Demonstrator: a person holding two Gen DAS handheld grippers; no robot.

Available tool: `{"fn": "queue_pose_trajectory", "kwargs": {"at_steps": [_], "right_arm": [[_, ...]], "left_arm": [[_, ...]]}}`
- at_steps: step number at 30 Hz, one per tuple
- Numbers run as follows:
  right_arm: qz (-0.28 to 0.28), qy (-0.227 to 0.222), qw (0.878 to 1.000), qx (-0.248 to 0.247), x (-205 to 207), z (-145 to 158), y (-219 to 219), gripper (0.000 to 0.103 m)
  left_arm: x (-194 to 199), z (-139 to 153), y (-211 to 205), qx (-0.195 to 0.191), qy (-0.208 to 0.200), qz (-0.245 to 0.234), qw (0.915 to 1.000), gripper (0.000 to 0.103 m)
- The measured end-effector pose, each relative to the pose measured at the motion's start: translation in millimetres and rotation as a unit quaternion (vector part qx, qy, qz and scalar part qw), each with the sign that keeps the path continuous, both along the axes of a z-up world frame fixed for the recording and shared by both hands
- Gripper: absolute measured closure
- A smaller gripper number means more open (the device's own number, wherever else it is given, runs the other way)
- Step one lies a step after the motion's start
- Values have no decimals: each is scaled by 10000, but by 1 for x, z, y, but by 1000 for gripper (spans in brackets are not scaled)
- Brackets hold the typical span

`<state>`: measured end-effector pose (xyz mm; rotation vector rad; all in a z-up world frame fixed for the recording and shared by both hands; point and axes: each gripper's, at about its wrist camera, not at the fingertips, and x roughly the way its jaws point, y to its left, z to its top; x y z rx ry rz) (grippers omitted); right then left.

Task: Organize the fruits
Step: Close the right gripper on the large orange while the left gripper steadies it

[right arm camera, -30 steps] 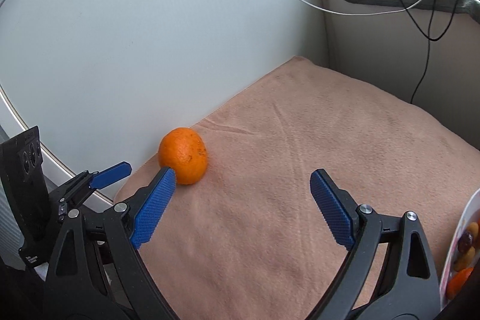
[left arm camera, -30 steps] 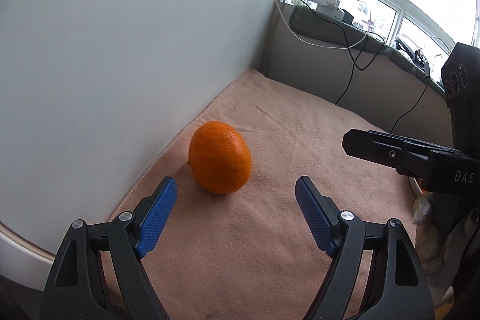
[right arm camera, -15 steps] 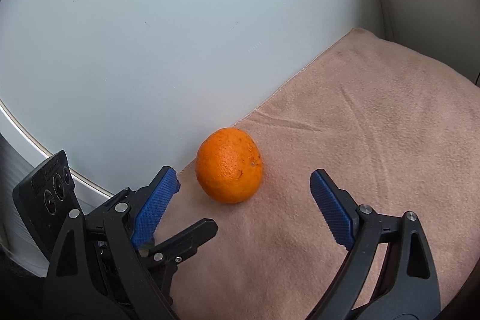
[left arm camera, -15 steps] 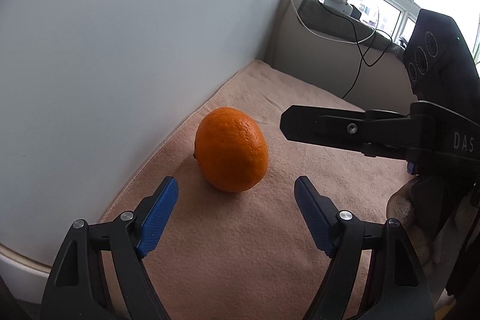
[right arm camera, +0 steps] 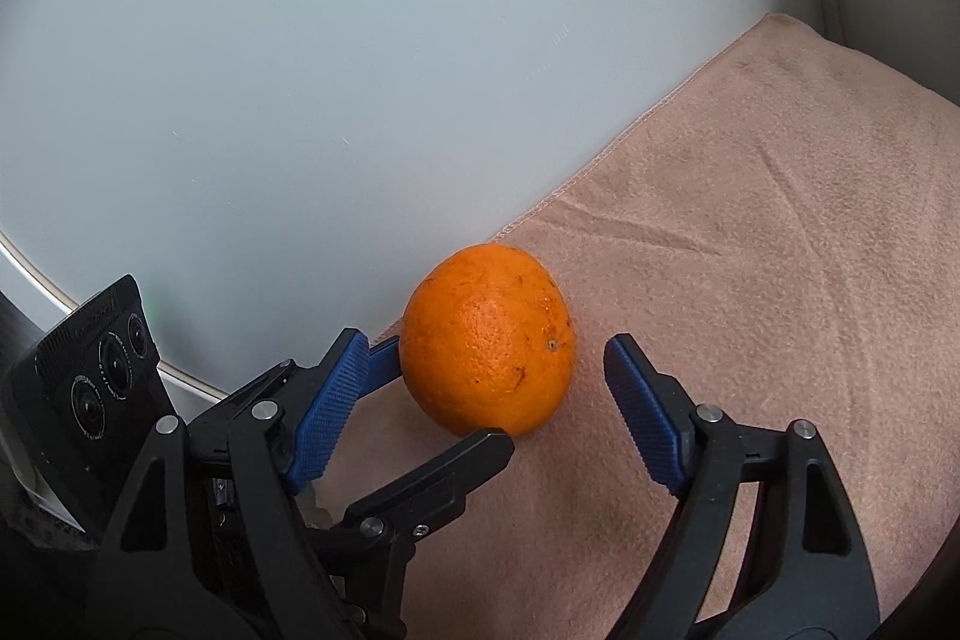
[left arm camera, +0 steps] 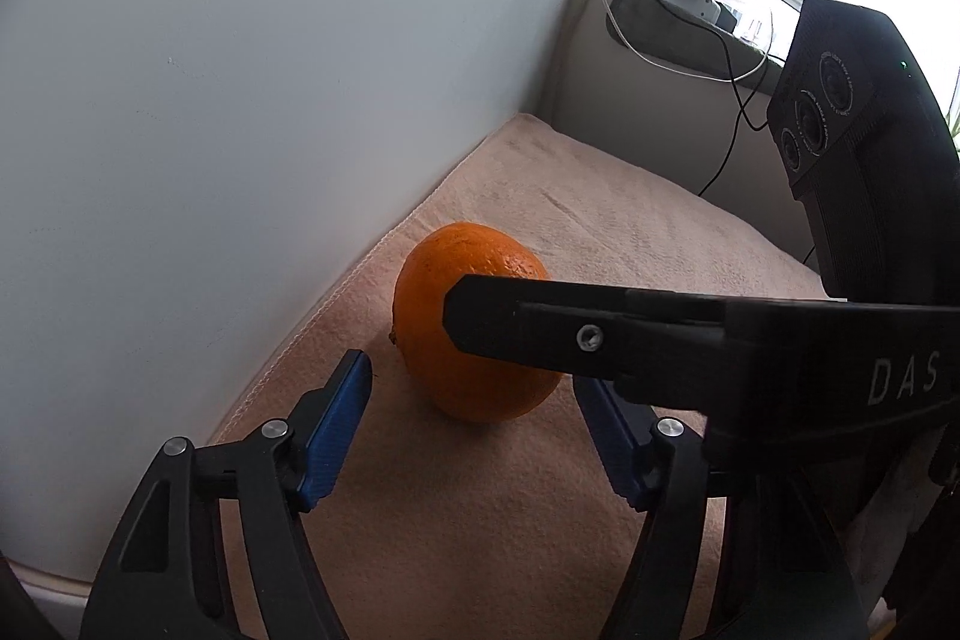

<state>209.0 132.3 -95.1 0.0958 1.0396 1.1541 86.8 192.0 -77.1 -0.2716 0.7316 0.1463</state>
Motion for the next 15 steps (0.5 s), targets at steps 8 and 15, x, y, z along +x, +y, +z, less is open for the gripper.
{"fn": "queue_pose_trajectory", "kwargs": {"at_steps": [8, 15], "right_arm": [[45, 200, 9998, -4, 4, -12, 11, 32], [-27, 316, 9995, 61, 7, -16, 10, 33]], "left_arm": [[12, -5, 2, -57, 53, -107, 9999, 40], [10, -6, 0, -36, 50, -126, 9999, 40]]}}
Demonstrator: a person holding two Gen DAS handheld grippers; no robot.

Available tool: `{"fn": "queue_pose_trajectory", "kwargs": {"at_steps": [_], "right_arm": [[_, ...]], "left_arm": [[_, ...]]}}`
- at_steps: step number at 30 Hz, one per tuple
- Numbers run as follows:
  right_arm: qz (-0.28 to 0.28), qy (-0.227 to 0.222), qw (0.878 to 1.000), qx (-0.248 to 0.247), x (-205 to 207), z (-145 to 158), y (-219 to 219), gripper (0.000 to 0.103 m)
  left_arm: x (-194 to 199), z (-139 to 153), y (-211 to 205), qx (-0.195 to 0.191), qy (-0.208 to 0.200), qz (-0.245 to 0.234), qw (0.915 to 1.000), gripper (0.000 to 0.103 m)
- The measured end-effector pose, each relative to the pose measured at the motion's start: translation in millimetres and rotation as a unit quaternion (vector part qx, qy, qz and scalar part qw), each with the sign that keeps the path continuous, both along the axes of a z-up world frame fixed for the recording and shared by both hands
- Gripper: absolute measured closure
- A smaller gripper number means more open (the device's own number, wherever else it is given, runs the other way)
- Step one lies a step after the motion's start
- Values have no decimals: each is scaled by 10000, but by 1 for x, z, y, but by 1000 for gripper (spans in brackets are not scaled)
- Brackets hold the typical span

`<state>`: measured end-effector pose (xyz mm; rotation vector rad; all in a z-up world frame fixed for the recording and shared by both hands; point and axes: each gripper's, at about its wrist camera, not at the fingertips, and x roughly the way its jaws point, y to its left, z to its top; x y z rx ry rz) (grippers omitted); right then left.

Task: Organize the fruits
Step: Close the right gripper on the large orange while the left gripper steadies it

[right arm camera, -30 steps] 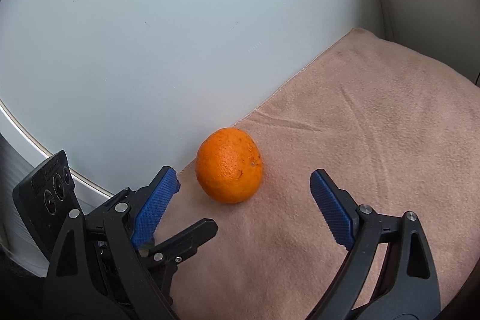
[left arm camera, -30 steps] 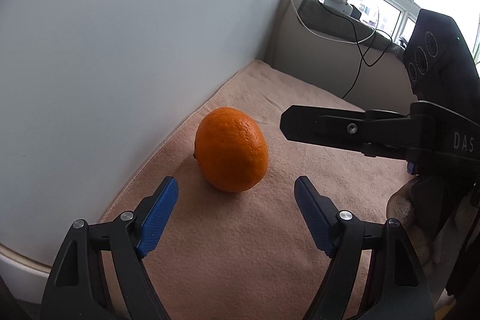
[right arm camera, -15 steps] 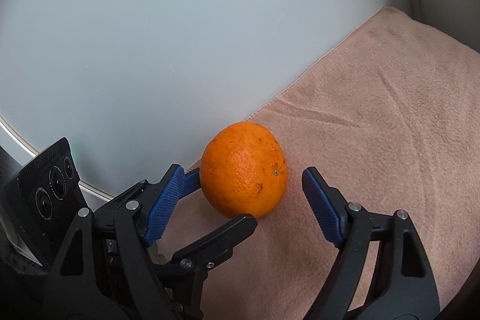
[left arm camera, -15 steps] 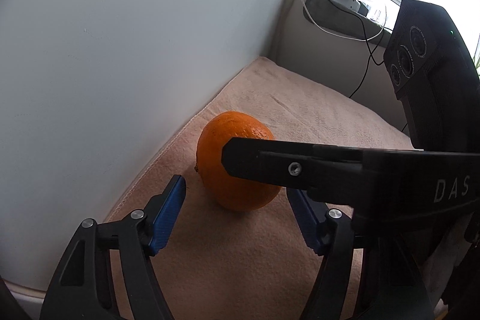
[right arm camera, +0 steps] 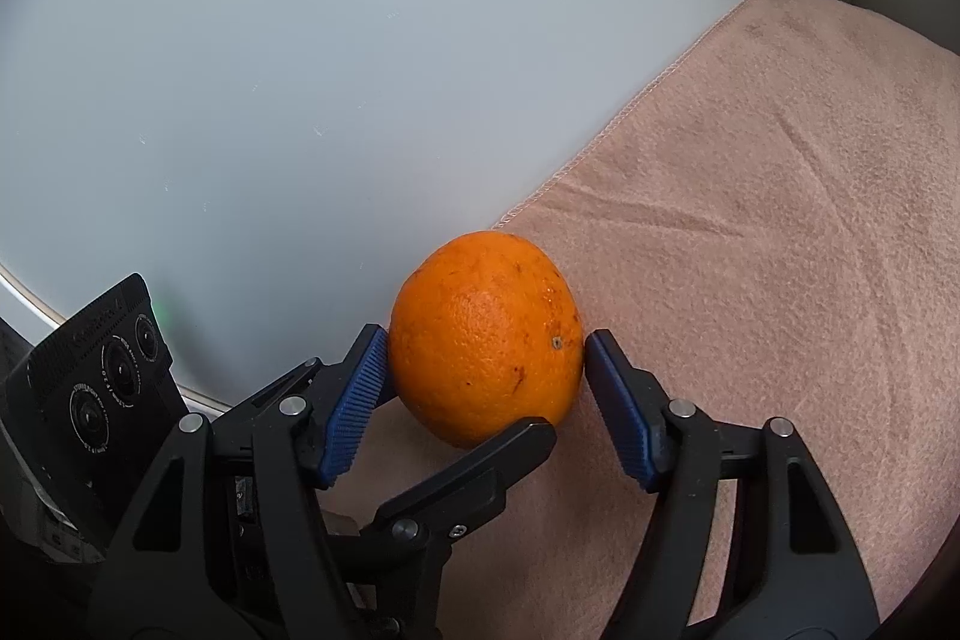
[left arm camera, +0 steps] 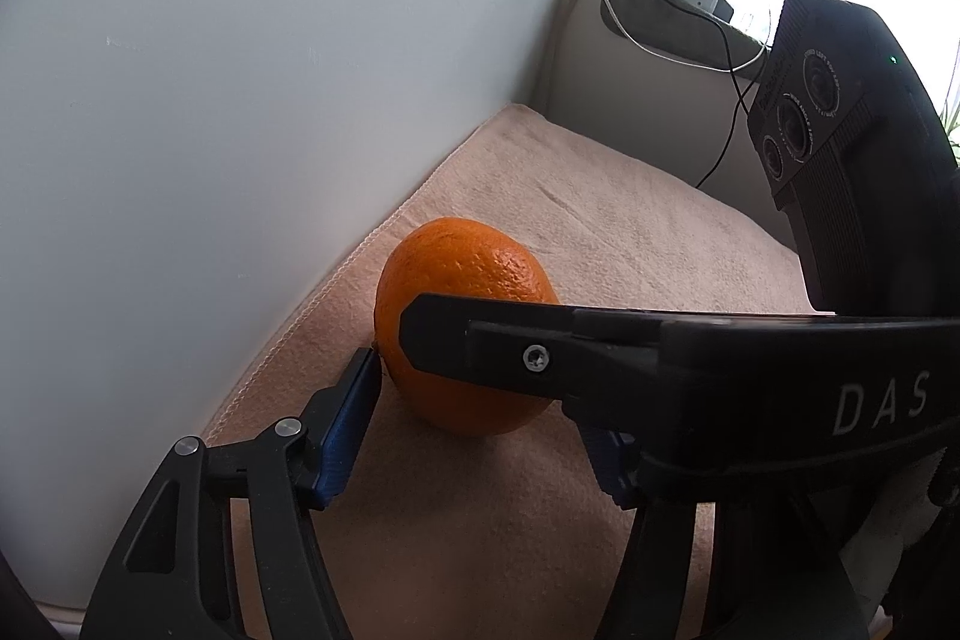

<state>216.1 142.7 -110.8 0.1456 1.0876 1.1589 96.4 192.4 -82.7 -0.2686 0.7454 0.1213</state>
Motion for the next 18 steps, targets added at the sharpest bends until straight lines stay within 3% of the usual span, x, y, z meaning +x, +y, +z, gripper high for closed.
{"fn": "queue_pose_trajectory", "kwargs": {"at_steps": [18], "right_arm": [[-166, 130, 9997, 133, -10, -4, -33, 34]], "left_arm": [[-3, 7, -18, 391, -192, -13, 9991, 43]]}}
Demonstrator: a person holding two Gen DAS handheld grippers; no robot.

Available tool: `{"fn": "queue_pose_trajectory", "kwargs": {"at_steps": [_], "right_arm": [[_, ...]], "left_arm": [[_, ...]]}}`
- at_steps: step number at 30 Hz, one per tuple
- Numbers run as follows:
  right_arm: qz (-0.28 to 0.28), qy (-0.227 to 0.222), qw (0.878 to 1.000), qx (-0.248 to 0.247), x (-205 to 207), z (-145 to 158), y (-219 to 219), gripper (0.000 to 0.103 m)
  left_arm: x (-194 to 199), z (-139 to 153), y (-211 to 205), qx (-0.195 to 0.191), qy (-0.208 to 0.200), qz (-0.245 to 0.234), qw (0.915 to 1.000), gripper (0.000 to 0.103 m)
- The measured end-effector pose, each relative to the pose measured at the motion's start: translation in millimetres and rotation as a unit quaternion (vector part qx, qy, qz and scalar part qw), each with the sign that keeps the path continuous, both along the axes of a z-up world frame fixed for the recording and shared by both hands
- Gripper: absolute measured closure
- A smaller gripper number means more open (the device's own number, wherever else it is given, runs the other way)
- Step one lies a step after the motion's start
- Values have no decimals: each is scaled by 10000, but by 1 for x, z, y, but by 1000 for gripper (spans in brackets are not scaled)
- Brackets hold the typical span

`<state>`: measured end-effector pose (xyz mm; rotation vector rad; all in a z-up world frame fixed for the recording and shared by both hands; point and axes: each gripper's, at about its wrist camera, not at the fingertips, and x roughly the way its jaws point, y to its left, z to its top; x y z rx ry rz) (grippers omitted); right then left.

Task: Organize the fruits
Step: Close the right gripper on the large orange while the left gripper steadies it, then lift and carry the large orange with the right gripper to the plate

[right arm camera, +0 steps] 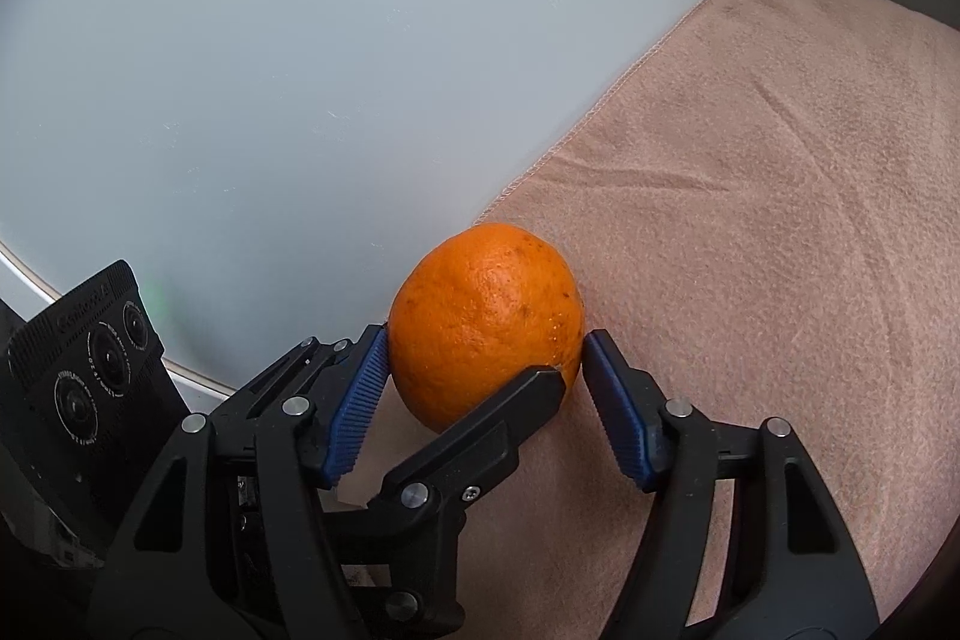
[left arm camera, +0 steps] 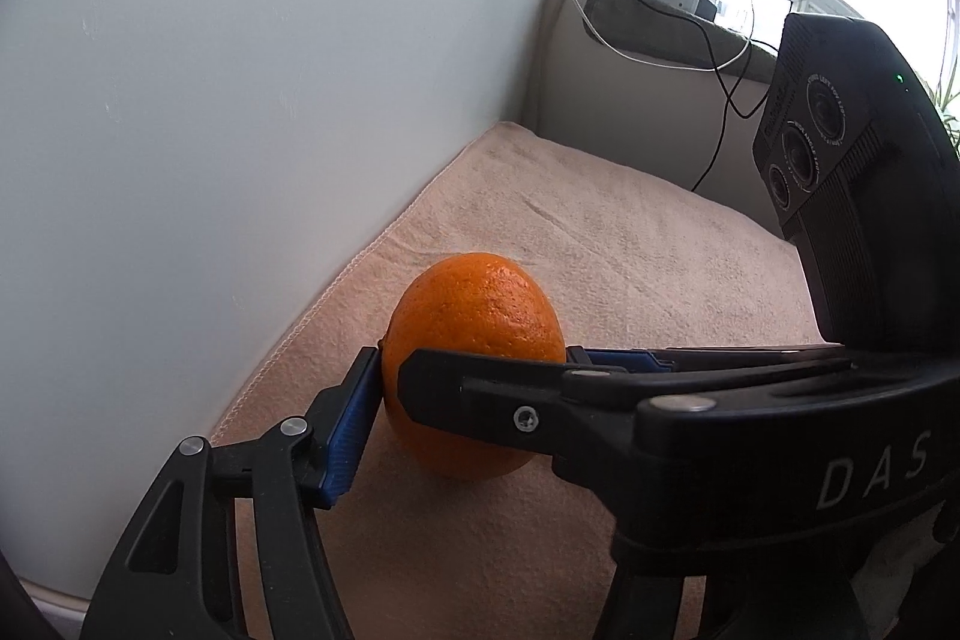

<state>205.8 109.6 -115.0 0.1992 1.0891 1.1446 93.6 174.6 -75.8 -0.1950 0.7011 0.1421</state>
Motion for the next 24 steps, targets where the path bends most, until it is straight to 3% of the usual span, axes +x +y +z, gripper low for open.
{"fn": "queue_pose_trajectory", "kwargs": {"at_steps": [11, 24], "right_arm": [[-291, -333, 9989, 170, -8, 30, -52, 34], [-1087, -508, 9922, 329, -27, 68, -127, 34]], "left_arm": [[-6, 29, -27, 148, -373, -324, 9987, 44], [-2, 55, -102, 224, -737, -1107, 9909, 44]]}}
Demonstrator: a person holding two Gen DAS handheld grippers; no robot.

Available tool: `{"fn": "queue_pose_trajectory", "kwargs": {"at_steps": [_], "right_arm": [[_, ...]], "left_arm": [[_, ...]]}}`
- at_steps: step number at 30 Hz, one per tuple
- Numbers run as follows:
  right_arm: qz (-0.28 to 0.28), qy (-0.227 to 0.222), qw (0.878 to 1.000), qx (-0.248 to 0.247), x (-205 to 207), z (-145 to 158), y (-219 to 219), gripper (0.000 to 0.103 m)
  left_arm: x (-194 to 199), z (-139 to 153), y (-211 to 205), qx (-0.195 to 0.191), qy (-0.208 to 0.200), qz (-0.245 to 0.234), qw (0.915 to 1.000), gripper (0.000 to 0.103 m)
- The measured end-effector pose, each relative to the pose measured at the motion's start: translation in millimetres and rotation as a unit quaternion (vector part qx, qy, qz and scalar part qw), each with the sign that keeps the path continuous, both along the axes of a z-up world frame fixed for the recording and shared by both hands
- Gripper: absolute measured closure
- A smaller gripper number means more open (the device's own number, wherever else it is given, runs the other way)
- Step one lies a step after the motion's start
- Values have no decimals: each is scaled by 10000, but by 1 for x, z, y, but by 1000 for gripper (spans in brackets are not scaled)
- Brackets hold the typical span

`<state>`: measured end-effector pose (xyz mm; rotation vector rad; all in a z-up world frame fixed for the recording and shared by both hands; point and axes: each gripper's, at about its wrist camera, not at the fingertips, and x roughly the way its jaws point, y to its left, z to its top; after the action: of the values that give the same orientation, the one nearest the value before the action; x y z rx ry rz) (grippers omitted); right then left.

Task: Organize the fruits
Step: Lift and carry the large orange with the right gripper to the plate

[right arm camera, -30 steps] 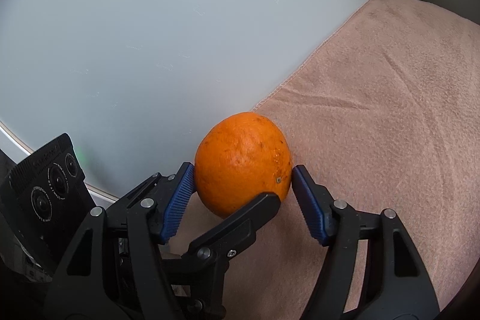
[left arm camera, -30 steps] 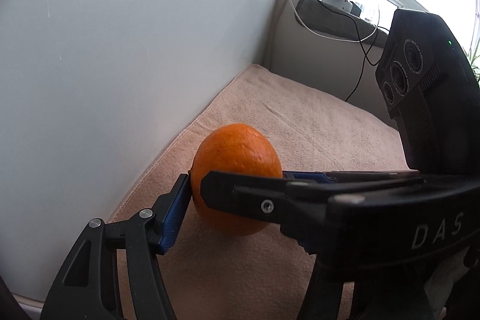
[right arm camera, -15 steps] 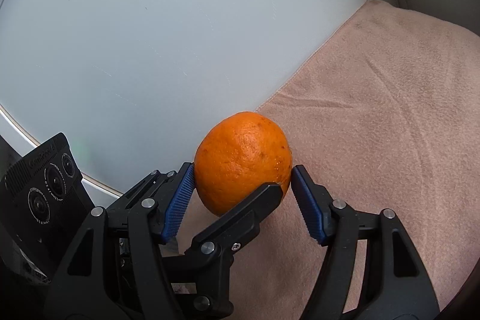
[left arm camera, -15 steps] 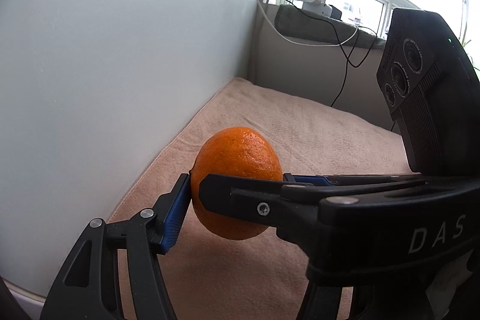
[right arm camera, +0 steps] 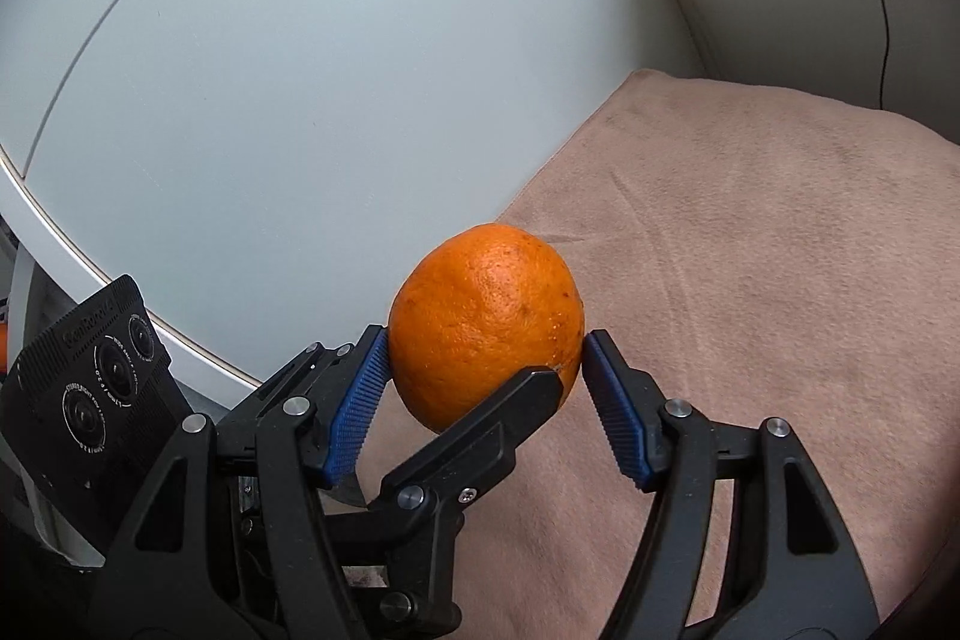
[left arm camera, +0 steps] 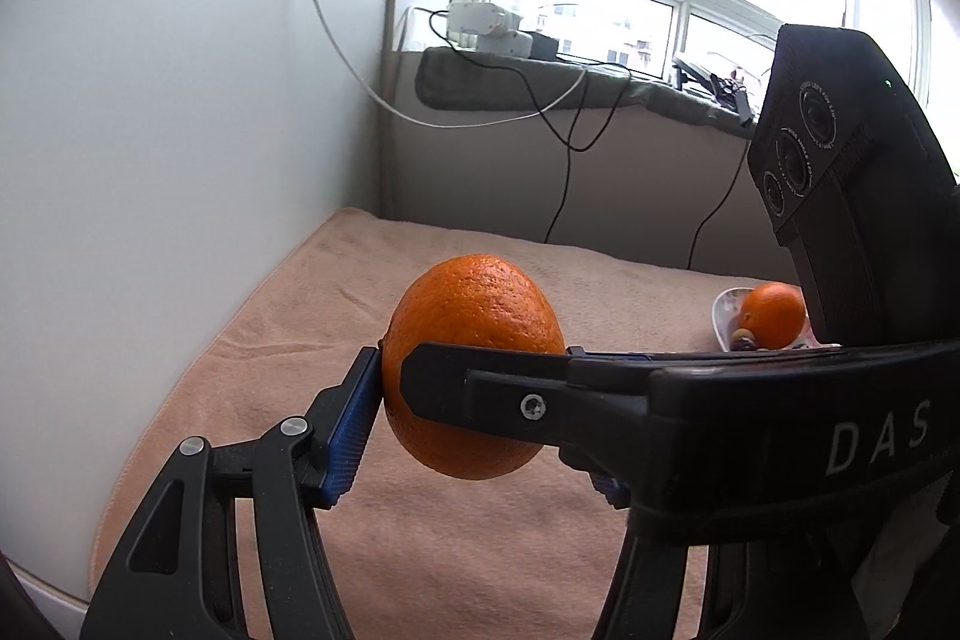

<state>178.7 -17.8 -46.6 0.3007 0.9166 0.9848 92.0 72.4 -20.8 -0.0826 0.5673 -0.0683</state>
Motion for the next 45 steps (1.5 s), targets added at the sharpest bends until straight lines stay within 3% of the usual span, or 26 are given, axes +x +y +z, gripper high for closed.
{"fn": "queue_pose_trajectory", "kwargs": {"at_steps": [11, 24, 45], "right_arm": [[-864, -113, 9962, 88, -15, 25, -117, 34], [-1824, -84, 9831, 129, -16, 25, -230, 34], [-2418, 434, 9693, 118, -4, -1, -293, 34]], "left_arm": [[12, 11, -94, 44, -178, -891, 9959, 44], [35, 9, -192, 52, -187, -1823, 9830, 43], [55, -8, -252, 72, 312, -2455, 9689, 43]]}}
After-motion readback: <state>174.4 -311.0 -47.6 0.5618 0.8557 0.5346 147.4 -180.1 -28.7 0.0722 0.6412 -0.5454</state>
